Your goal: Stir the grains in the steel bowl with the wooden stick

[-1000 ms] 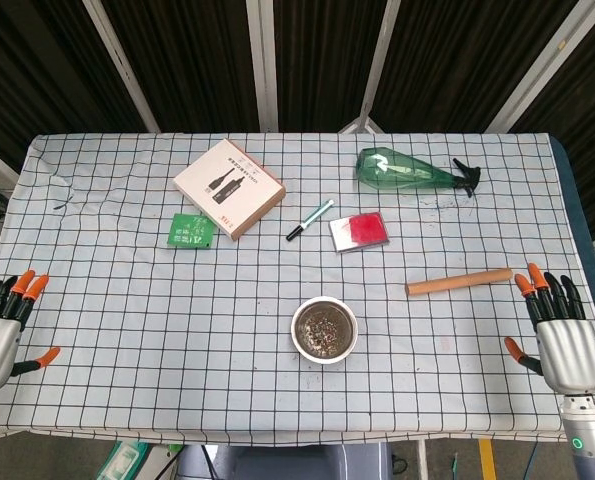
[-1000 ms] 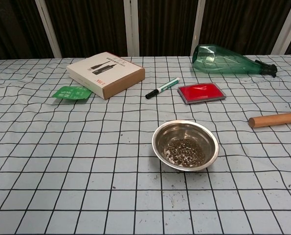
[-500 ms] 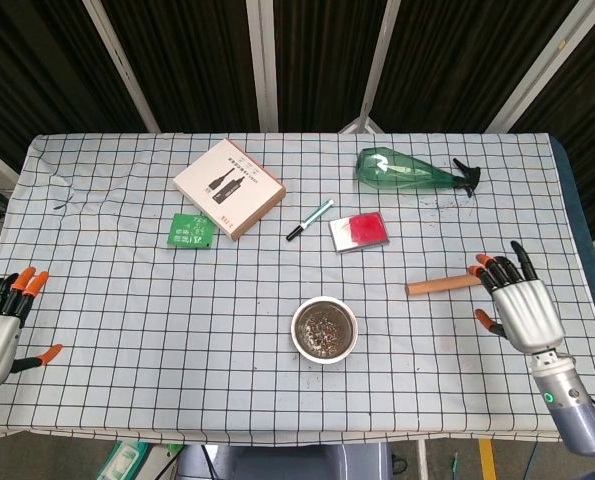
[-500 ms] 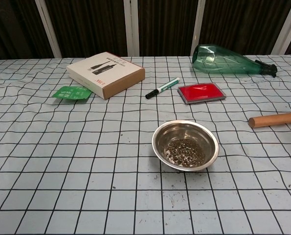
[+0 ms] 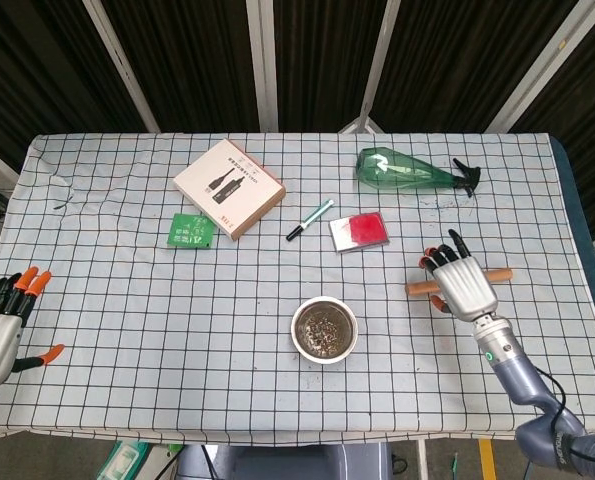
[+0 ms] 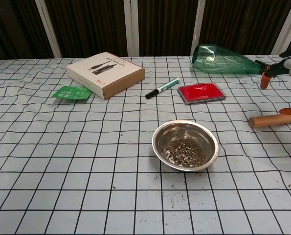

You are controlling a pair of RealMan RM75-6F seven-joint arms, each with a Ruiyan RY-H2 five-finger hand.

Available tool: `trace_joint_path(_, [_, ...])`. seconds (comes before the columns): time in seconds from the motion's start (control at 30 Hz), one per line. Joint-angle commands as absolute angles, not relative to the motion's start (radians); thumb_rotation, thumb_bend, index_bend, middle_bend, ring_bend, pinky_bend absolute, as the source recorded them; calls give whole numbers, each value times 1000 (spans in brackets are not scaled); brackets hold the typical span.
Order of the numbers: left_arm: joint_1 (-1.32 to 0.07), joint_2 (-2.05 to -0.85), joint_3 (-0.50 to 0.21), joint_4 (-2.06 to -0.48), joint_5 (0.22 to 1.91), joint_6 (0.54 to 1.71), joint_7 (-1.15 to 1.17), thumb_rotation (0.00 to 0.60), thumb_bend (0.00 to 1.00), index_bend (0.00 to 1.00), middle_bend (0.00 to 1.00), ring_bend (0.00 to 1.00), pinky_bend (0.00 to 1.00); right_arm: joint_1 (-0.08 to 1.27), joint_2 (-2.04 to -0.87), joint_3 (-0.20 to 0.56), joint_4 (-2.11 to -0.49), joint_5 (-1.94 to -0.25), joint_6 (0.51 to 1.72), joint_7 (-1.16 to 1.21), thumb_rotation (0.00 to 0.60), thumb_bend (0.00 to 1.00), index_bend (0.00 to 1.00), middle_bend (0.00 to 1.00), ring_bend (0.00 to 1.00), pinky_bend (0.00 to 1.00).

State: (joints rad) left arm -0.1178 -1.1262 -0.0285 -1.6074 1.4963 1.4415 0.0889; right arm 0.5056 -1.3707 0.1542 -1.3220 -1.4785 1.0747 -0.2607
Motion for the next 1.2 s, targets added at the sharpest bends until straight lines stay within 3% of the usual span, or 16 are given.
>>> trace_joint_path(0.03, [-120,-1124,-30,-1610,1492,1437,85,600,69,0,0,0,0,528,-1402,162,-1294,-1453,1052,-296,600,251,375,300,249,61])
trace_joint_path(0.5, [-126,-1121,-33,-1630,1479,1425,99,600,68,0,0,0,0,548,-1480,142,-1189,-1400,1017,-305,600,250,499,329,248,61])
trace_joint_path(1.2, [-129,-1119,-31,-1630,1472,1415,90,600,68,0,0,0,0,563,-1534,124,-1128,-1383,1017,-299,600,254,435,329,249,61])
